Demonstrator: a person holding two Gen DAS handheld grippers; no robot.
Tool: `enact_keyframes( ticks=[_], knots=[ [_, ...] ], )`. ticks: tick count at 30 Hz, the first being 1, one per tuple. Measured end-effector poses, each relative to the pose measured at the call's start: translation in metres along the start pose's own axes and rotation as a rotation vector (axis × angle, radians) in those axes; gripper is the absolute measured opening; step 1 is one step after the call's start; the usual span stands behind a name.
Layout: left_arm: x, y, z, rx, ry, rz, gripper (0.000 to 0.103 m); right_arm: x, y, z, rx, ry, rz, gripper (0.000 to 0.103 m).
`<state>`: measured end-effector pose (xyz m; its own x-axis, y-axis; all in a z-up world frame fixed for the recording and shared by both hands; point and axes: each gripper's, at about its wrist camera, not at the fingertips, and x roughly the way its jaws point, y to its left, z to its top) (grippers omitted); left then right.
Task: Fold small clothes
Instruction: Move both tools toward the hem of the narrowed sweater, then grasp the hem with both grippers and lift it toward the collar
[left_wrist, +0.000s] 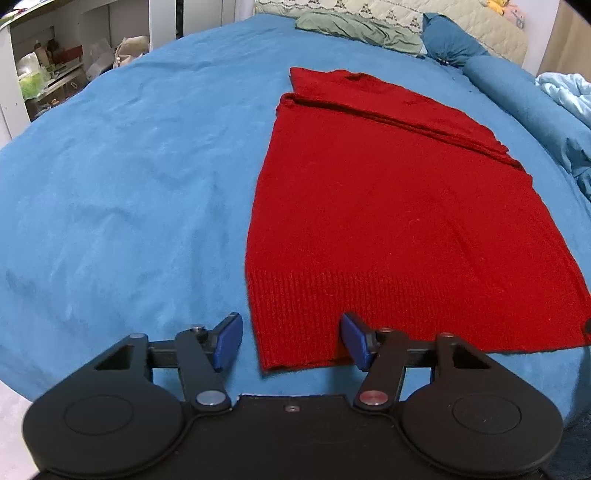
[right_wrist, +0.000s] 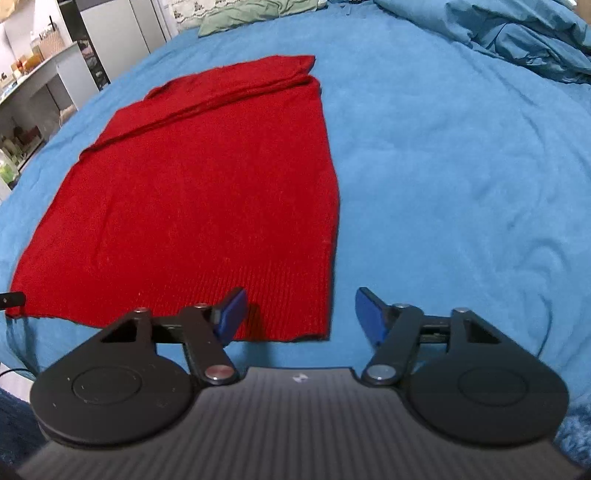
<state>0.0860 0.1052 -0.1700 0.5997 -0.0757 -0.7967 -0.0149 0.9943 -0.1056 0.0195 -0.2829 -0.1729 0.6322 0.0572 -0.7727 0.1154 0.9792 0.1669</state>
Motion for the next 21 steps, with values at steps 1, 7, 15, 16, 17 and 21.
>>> enact_keyframes(
  ticks=[1,7,15,16,17,21],
  knots=[
    [0.001,-0.001,-0.002,0.002,-0.004,0.000,0.064,0.004,0.001,-0.001,-0.005,0.003,-0.005,0.074],
    [0.004,-0.001,-0.008,0.013,-0.007,0.006,0.054,0.015,0.004,0.001,-0.038,-0.004,-0.035,0.047],
    [-0.005,-0.015,-0.006,0.064,-0.006,0.008,0.009,0.011,0.007,0.005,-0.034,-0.030,-0.053,0.021],
    [-0.007,-0.015,-0.005,0.067,-0.005,0.009,0.008,0.009,0.006,0.006,-0.033,-0.028,-0.045,0.020],
    [-0.009,-0.016,-0.004,0.065,-0.004,0.009,0.008,0.007,0.005,0.007,-0.029,-0.029,-0.035,0.020],
    [-0.023,-0.014,0.005,0.041,-0.012,-0.015,0.006,-0.007,-0.002,0.017,-0.012,-0.035,0.022,0.020]
  ],
)
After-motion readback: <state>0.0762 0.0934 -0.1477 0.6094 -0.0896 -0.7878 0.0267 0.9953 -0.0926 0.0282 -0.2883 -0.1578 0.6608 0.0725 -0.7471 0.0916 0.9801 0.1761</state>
